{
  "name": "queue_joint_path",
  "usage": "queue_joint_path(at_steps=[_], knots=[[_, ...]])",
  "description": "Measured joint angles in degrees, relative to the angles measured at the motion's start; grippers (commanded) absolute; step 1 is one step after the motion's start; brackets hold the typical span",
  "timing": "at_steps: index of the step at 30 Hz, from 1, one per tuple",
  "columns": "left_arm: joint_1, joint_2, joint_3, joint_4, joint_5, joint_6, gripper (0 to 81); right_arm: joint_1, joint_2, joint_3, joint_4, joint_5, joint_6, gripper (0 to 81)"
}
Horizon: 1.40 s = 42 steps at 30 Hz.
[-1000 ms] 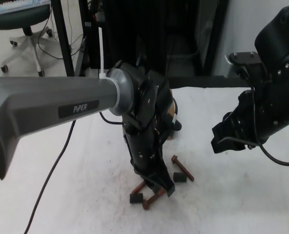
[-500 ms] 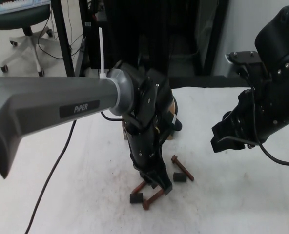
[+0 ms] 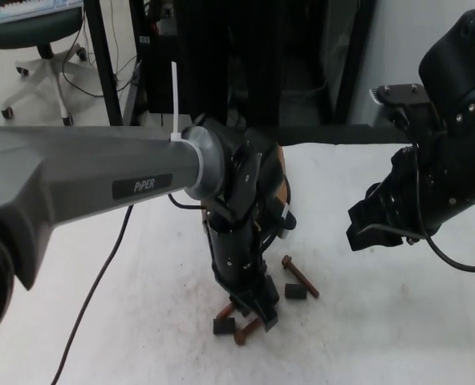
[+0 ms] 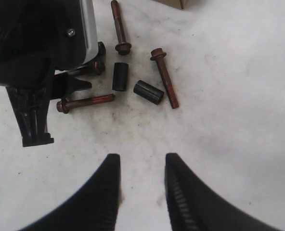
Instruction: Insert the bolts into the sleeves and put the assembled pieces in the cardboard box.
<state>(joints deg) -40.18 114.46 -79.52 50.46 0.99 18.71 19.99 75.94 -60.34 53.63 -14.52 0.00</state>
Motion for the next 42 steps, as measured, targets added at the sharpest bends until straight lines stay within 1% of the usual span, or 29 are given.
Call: queue_joint_path(at_steps=[1, 2, 4, 17, 23, 25, 26, 28, 30, 31, 32, 33, 34, 35, 36, 37, 39, 41, 42], knots=[[0.00, 0.00, 0.00, 0.00, -0.27, 0.45, 6.0, 0.00, 0.00, 0.00, 0.00, 0.00, 0.00, 30.0], [0.00, 0.00, 0.00, 0.00, -0.67, 1.10, 0.5, 0.00, 0.00, 0.00, 0.00, 0.00, 0.00, 30.0], [0.11, 0.00, 0.00, -0.31, -0.99, 3.16, 0.4, 0.00, 0.00, 0.00, 0.00, 0.00, 0.00, 30.0], [0.11, -1.28, 0.00, -2.85, -0.99, 4.37, 0.4, 0.00, 0.00, 0.00, 0.00, 0.00, -0.85, 30.0], [1.18, -4.26, 0.00, -3.14, -0.99, 3.42, 0.4, 0.00, 0.00, 0.00, -0.08, -0.23, -1.05, 30.0], [2.28, -5.61, 0.00, -3.68, -0.55, 2.28, 0.4, 0.00, 0.00, 0.00, -0.08, -0.23, -1.70, 30.0], [3.15, -6.51, 0.00, -3.99, 0.41, 1.34, 0.4, 0.00, 0.00, 0.00, -0.08, -0.42, -2.15, 30.0], [6.61, -9.64, 0.00, -4.89, 2.67, -0.87, 0.4, 0.00, 0.00, 0.00, -0.08, -1.85, -3.52, 30.0], [9.54, -12.21, 0.71, -6.51, 6.71, -4.32, 0.4, 0.00, 0.00, 0.00, -0.08, -4.32, -5.15, 30.0], [11.33, -13.87, 1.57, -7.86, 8.13, -6.07, 0.4, 0.00, 0.00, 0.00, -0.20, -5.86, -6.25, 30.0], [14.57, -17.41, 3.86, -10.72, 9.78, -7.88, 0.4, 0.00, 0.00, 0.00, -0.26, -6.97, -7.00, 30.0], [14.88, -17.41, 4.12, -11.06, 12.34, -10.88, 0.4, 0.00, 0.00, 0.00, -0.44, -7.94, -7.72, 30.0], [16.41, -19.28, 5.45, -12.54, 13.48, -12.26, 0.4, 0.00, 0.00, 0.00, -0.82, -8.50, -8.18, 30.0], [20.03, -22.83, 9.52, -16.50, 15.66, -14.21, 0.4, 0.18, 0.00, 0.00, -1.45, -8.90, -8.58, 30.0], [21.69, -24.68, 11.68, -18.30, 17.02, -15.06, 0.4, 0.30, 0.00, 0.00, -2.54, -9.26, -8.73, 30.0], [24.53, -27.79, 16.02, -21.04, 19.49, -16.41, 0.4, 0.53, 0.00, 0.00, -3.99, -9.35, -8.85, 30.0], [26.99, -30.83, 20.70, -22.81, 21.07, -17.07, 0.4, 1.21, 0.13, 0.00, -7.60, -9.37, -8.99, 30.0], [27.79, -31.94, 22.54, -23.12, 21.39, -17.14, 0.4, 3.16, 1.57, 0.00, -11.21, -9.47, -8.97, 30.0], [28.60, -33.04, 24.61, -23.34, 21.49, -17.19, 0.4, 3.32, 1.73, 0.00, -12.97, -9.47, -8.97, 30.0]])
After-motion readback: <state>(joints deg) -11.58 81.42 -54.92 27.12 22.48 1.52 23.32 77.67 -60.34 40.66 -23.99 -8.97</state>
